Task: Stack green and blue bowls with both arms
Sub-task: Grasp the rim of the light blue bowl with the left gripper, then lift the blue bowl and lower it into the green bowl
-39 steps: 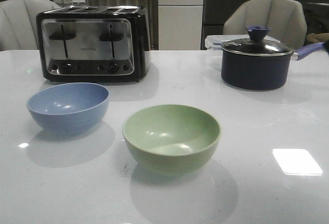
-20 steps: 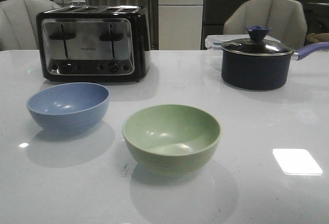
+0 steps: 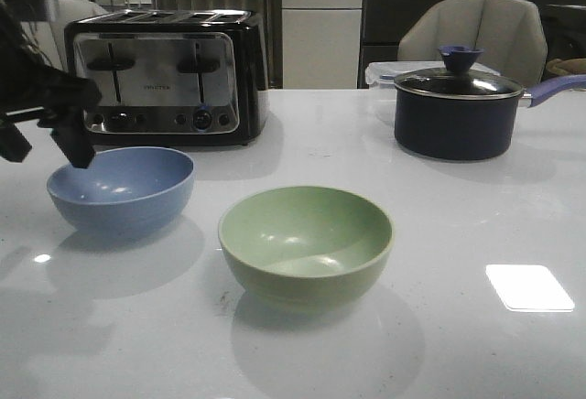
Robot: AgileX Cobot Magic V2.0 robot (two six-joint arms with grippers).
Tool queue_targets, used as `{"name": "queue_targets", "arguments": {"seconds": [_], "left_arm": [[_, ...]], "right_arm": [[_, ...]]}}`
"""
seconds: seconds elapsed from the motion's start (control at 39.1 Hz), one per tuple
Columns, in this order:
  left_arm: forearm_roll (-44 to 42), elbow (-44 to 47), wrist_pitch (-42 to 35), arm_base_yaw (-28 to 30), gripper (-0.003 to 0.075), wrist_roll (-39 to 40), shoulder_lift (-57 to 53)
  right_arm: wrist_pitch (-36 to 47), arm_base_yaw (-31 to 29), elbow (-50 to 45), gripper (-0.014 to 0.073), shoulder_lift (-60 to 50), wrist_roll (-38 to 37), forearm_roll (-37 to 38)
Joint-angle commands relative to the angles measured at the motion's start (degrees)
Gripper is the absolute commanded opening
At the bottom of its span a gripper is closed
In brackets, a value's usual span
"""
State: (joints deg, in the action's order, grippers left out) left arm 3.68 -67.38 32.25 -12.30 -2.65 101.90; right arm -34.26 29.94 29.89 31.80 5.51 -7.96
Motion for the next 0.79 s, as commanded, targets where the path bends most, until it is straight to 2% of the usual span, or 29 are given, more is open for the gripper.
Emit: {"name": "queue_targets", "arguments": {"seconds": [0.0,0.13,0.49,0.77], "left_arm": [[2.32,-4.28,-2.47,0.13,0.0505,0.53,1.45],[2.99,-6.47,-2.01,0.13,0.0477,0.53,5.10],[2.85,-6.96,-0.04,0.13,0.0100,0.41,4.93],[4.29,-6.96,5.76,0.02,0.0093,-3.67,-3.59]], "right_arm": [[3.96,0.03,1.50,0.0412,0.04,0.64,-0.10],[3.96,0.03,1.50,0.0412,0.04,0.64,-0.10],[3.96,0.03,1.50,0.0412,0.04,0.64,-0.10],[3.96,0.03,1.50,0.0412,0.04,0.64,-0.10]]}}
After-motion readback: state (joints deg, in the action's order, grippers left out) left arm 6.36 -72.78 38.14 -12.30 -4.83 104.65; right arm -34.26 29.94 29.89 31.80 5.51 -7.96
